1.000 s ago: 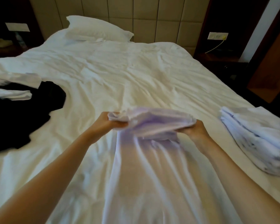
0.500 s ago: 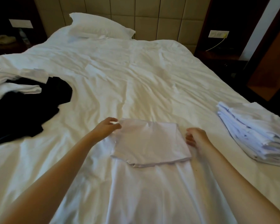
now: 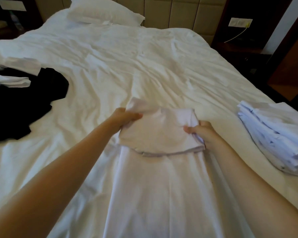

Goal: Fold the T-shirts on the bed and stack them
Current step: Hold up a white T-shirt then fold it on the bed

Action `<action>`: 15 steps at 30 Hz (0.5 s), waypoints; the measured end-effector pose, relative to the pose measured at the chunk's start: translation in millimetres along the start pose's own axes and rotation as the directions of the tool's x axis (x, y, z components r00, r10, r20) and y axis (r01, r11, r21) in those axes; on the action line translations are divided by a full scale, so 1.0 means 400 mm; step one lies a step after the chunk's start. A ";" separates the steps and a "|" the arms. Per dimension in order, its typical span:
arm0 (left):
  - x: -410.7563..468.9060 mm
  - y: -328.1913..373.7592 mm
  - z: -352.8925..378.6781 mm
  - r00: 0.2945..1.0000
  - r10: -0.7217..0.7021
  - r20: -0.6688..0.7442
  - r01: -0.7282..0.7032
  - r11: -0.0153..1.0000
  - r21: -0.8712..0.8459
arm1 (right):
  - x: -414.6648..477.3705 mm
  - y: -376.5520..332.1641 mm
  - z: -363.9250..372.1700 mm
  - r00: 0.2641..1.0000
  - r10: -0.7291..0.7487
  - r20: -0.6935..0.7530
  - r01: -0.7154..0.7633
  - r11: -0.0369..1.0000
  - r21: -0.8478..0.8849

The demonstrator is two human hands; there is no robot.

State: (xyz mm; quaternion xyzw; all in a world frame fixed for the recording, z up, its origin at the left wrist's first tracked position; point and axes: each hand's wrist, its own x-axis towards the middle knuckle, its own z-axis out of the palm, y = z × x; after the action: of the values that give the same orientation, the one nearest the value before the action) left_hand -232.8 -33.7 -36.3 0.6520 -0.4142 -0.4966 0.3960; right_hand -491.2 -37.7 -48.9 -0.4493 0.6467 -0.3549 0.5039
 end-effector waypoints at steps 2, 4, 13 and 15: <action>0.040 0.045 0.002 0.997 0.073 -0.021 -0.074 0.997 -0.034 | 0.033 -0.053 -0.003 0.996 -0.075 -0.039 0.076 0.997 0.014; 0.079 0.086 0.001 0.993 0.110 -0.050 -0.113 0.992 -0.063 | 0.086 -0.103 -0.008 0.985 -0.144 -0.091 0.149 0.988 0.051; 0.040 -0.121 -0.036 0.940 -0.184 0.288 0.236 0.959 -0.157 | 0.100 0.091 -0.066 0.978 0.154 0.143 -0.193 0.930 0.314; -0.008 -0.142 -0.044 0.914 -0.182 0.363 0.264 0.945 -0.192 | 0.064 0.106 -0.078 0.969 0.156 0.191 -0.211 0.924 0.317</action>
State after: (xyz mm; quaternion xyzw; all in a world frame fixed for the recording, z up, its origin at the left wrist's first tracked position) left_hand -208.1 -9.3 -84.5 0.5475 -0.3363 -0.6897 0.3338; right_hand -533.1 -46.9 -88.8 -0.3217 0.5729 -0.3732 0.6550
